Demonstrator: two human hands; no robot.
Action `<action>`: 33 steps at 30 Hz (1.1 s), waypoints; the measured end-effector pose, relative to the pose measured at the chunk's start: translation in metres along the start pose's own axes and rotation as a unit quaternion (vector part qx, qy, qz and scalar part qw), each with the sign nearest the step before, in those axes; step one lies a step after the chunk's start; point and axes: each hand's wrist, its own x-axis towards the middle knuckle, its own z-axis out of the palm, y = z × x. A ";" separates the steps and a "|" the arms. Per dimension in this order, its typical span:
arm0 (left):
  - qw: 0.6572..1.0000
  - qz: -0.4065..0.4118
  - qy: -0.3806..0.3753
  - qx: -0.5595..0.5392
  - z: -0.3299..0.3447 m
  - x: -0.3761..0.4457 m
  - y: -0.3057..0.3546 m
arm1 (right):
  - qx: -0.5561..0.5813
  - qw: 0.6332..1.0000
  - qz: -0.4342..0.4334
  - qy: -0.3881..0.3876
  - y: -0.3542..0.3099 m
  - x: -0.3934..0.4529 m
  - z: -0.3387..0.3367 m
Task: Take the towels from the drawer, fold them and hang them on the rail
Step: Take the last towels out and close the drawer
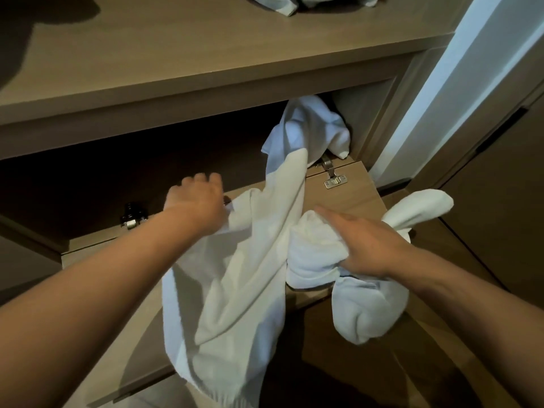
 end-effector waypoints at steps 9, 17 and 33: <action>0.991 0.008 -0.073 -0.114 0.070 0.039 0.095 | 0.050 0.998 -0.024 0.008 0.017 -0.020 -0.006; 0.958 0.044 0.132 -0.250 0.052 0.029 0.092 | 0.020 0.994 -0.039 0.100 0.042 -0.048 -0.015; 0.826 0.310 0.110 -0.458 -0.127 -0.069 0.003 | 0.203 0.910 -0.187 0.309 -0.040 -0.026 -0.109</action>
